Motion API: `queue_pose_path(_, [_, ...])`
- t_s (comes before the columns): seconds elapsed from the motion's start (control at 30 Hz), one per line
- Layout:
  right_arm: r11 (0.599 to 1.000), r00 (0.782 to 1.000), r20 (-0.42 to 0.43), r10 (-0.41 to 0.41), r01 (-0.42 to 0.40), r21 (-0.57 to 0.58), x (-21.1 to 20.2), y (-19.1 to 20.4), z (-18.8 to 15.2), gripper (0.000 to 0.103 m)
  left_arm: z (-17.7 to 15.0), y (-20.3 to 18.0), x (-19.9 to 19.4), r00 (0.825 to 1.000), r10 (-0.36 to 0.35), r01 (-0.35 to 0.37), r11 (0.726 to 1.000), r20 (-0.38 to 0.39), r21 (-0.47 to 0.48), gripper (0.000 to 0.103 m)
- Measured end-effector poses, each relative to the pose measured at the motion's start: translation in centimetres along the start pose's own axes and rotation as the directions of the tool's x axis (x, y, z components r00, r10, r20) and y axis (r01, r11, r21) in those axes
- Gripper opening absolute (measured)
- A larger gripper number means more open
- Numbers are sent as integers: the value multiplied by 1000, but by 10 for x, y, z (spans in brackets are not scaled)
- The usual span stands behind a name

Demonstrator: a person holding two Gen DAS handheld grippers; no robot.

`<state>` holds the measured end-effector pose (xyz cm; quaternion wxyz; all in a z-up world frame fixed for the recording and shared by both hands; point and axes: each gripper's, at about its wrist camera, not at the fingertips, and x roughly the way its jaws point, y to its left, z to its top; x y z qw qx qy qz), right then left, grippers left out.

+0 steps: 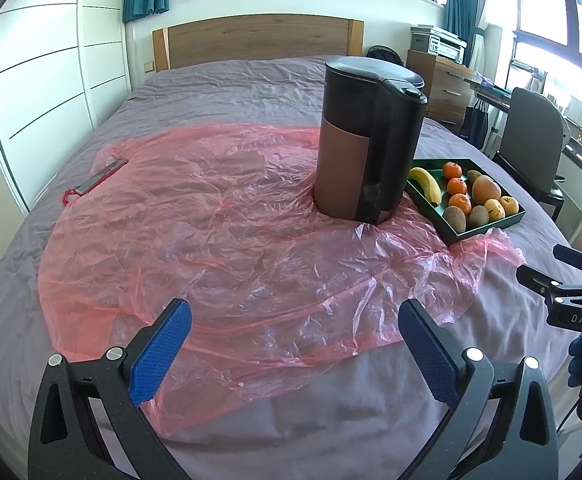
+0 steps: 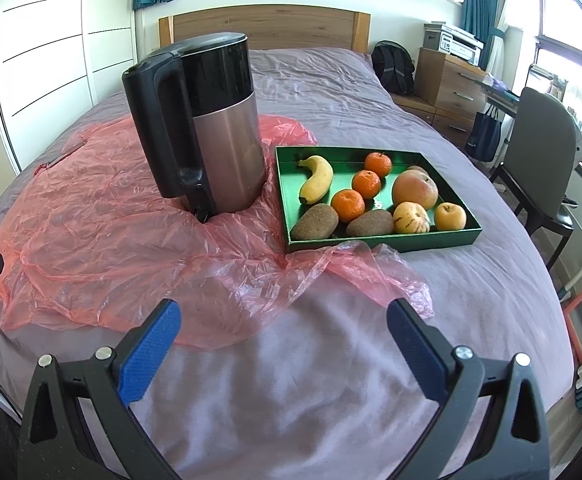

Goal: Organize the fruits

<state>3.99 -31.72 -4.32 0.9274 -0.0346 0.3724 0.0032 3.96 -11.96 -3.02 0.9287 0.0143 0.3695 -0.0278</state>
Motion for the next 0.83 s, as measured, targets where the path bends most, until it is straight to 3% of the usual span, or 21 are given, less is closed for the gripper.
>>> queue_pose_path(0.83, [998, 999, 38, -39, 37, 59, -8, -17, 2, 103, 8, -5, -2, 999, 14, -15, 1000, 34, 25, 102])
